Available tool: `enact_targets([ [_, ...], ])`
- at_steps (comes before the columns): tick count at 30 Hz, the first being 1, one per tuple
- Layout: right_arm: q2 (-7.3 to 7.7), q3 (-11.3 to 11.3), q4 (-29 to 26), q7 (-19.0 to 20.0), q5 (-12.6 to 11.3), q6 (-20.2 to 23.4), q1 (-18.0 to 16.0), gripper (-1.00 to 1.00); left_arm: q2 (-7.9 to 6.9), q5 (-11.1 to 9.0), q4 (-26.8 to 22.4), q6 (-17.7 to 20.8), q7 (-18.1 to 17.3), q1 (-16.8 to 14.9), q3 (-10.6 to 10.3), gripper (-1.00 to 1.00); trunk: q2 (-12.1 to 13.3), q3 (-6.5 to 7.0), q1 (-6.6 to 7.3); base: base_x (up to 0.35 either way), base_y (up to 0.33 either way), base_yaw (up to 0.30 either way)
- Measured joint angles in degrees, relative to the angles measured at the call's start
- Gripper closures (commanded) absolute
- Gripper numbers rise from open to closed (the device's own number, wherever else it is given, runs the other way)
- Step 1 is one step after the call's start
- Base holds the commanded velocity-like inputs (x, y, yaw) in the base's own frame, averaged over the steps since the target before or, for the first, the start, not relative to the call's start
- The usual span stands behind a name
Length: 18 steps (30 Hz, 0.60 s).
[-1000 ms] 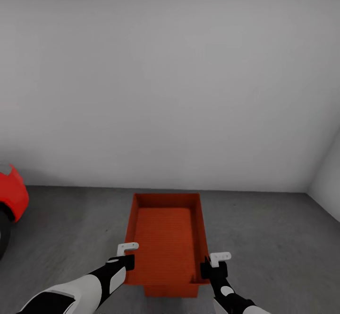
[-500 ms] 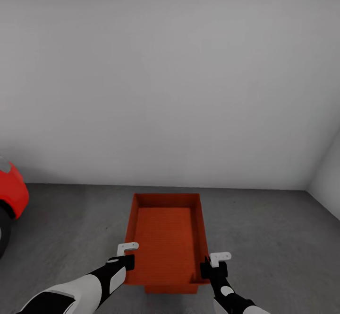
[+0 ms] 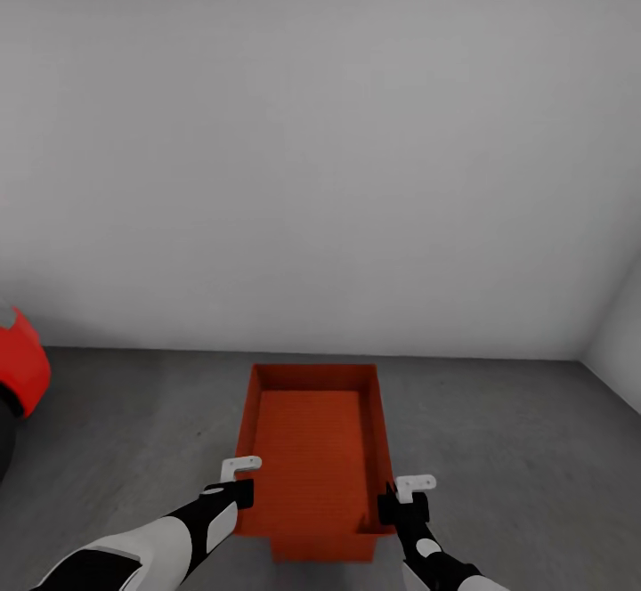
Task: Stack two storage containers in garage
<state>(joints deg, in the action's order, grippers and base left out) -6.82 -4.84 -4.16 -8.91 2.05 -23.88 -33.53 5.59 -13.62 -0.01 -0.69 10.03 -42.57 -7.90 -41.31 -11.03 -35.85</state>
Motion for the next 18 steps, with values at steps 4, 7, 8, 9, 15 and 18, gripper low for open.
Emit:
enact_targets([
  [4, 0.00, 0.0, 0.0, 0.0, -0.1, 0.0, 0.0, 1.00, 0.00, 0.0, 0.0, 0.0, 0.0, 0.0, 0.0, 1.00, 0.0, 0.00, 0.00, 0.306, 0.000, 0.000],
  [7, 0.00, -0.1, 0.0, 0.0, -0.1, 0.0, 0.0, 1.00, 0.00, 0.0, 0.0, 0.0, 0.0, 0.0, 0.0, 1.00, 0.0, 0.00, 0.00, 0.317, 0.000, 0.000],
  [8, 0.00, -0.1, 0.0, 0.0, -0.1, 0.0, 0.0, 1.00, 0.00, 0.0, 0.0, 0.0, 0.0, 0.0, 0.0, 1.00, 0.0, 0.00, 0.00, 0.318, 0.000, 0.000],
  [9, 0.01, -0.1, 0.0, 0.0, -0.1, 0.0, 0.0, 1.00, 0.00, 0.0, 0.0, 0.0, 0.0, 0.0, 0.0, 1.00, 0.0, 0.00, 0.00, 0.319, 0.000, 0.000],
  [15, 0.01, -0.1, 0.0, 0.0, -0.1, 0.0, 0.0, 1.00, 0.00, -0.1, 0.0, -0.1, 0.0, 0.0, 0.0, 1.00, 0.0, 0.00, 0.00, 0.319, 0.000, 0.000],
  [18, 0.01, 0.0, 0.0, 0.0, 0.0, 0.0, 0.0, 1.00, 0.00, -0.1, 0.0, -0.1, 0.0, 0.0, 0.0, 1.00, 0.0, 0.00, -0.01, 0.173, 0.000, 0.000],
])
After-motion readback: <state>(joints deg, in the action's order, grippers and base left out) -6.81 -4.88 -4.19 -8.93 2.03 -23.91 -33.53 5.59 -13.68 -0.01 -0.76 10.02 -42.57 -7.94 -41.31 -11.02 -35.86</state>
